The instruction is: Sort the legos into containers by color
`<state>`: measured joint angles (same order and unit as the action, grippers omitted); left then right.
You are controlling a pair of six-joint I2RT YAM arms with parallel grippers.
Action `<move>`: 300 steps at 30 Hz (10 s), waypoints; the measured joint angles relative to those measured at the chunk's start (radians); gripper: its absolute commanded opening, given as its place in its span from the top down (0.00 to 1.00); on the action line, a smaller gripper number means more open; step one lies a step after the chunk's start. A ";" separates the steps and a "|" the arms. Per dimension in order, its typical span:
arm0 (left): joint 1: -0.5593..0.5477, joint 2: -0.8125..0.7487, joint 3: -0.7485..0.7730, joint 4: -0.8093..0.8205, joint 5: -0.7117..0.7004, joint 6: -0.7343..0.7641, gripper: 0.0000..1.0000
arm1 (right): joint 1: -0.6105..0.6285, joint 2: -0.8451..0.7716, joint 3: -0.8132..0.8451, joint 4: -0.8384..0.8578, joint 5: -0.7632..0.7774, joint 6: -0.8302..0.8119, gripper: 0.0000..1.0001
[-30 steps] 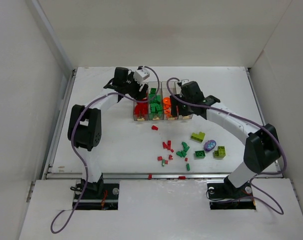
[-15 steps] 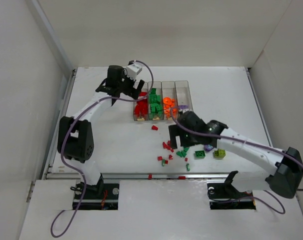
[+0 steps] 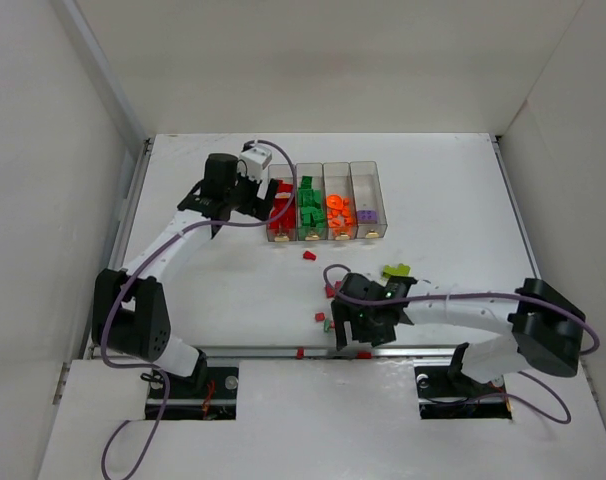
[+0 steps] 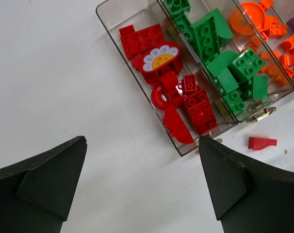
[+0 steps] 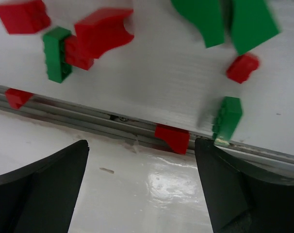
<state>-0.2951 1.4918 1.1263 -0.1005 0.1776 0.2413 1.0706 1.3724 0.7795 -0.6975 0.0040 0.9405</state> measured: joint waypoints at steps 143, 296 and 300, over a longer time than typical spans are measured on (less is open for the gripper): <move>0.000 -0.093 -0.107 -0.062 -0.005 0.046 0.00 | 0.085 0.165 0.055 0.202 -0.054 -0.090 0.31; -0.075 -0.164 -0.064 -0.448 0.136 0.264 0.07 | -0.429 0.473 0.823 0.156 0.139 -0.548 0.30; -0.117 -0.163 -0.060 -0.741 0.389 0.969 0.01 | -0.507 0.172 0.602 0.191 0.151 -0.541 0.30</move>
<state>-0.4126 1.3285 1.0660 -0.8417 0.5667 1.2098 0.5636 1.5440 1.3815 -0.5064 0.1555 0.3992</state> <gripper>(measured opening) 0.987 0.703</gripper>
